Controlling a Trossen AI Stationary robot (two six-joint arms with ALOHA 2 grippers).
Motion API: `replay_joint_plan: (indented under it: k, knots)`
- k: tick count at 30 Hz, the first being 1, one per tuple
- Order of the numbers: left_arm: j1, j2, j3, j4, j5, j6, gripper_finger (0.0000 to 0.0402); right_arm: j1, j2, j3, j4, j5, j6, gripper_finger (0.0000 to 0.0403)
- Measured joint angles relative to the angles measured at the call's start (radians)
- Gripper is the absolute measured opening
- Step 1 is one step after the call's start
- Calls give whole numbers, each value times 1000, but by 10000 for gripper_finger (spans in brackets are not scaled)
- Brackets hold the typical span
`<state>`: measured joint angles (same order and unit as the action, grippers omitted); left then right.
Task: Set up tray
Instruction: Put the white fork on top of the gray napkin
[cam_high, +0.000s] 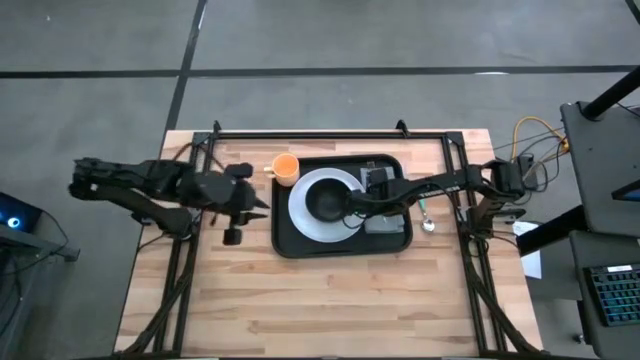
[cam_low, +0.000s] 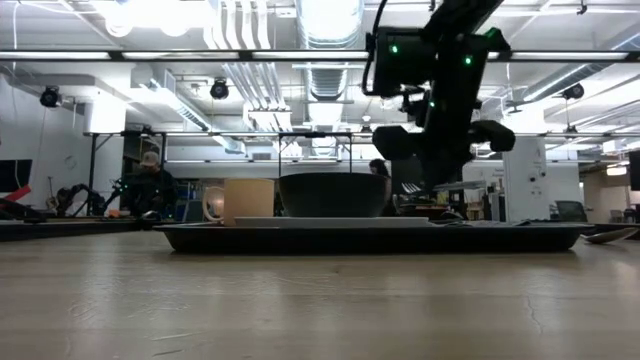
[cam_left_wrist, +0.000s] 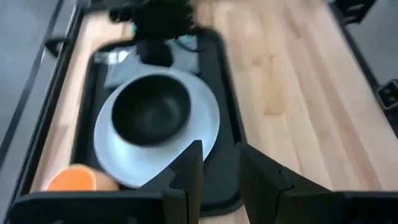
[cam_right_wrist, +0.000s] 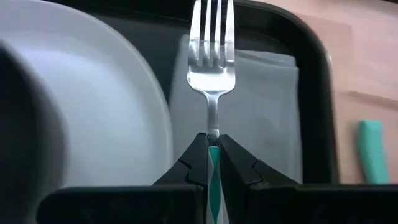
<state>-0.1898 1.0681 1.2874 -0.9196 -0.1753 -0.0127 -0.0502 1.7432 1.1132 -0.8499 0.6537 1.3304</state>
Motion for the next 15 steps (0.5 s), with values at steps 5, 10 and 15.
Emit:
replay_joint_plan:
  k: [5, 10, 15]
  knots:
    - [1, -193, -263, 173, 70, 55, 76, -22, 0, -38, 68, -15, 25, 11]
    - [12, -295, -407, 233, 129, 58, 76, -40, 0, -43, 128, -24, 6, 11]
    - [13, -358, -525, 273, 177, 36, 76, -41, 12, -45, 150, -11, 21, 11]
